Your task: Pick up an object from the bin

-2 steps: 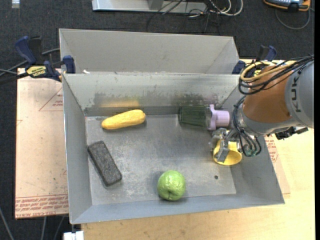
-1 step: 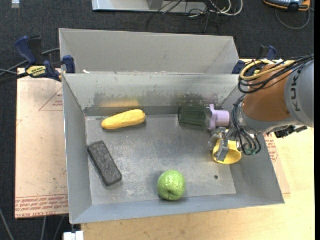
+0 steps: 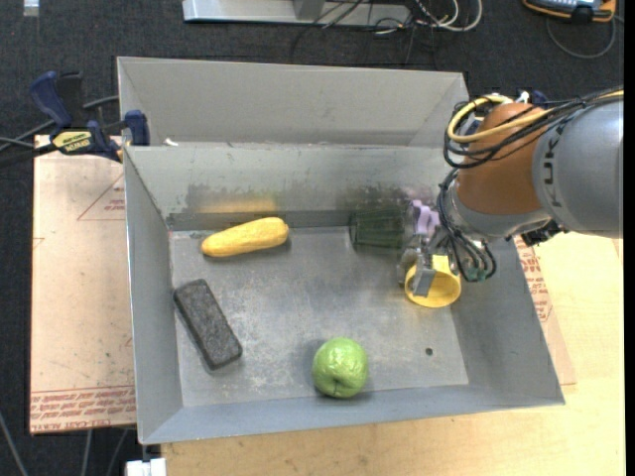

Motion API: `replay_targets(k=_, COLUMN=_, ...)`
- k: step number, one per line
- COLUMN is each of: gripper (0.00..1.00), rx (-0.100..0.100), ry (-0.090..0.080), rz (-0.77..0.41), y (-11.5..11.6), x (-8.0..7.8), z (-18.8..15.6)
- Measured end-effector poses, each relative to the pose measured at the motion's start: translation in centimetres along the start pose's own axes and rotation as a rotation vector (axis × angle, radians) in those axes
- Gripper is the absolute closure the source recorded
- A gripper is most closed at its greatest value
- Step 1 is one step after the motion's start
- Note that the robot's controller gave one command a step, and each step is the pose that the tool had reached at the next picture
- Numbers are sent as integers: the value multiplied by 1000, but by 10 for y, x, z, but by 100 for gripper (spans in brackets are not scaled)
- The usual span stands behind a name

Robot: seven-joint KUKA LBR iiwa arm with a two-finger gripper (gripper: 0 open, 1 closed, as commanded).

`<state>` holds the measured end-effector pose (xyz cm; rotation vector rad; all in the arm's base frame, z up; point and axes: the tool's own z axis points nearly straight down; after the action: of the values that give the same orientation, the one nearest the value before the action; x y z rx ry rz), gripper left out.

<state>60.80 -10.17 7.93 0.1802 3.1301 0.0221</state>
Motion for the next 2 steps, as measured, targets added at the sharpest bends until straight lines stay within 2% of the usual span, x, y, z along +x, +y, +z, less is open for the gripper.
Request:
replay_targets(k=1, gripper=100, rx=-9, ry=-4, rz=32, y=1, x=-9, z=-14)
replay_targets(k=2, gripper=100, rx=-15, ry=0, rz=27, y=-21, x=11, z=-18)
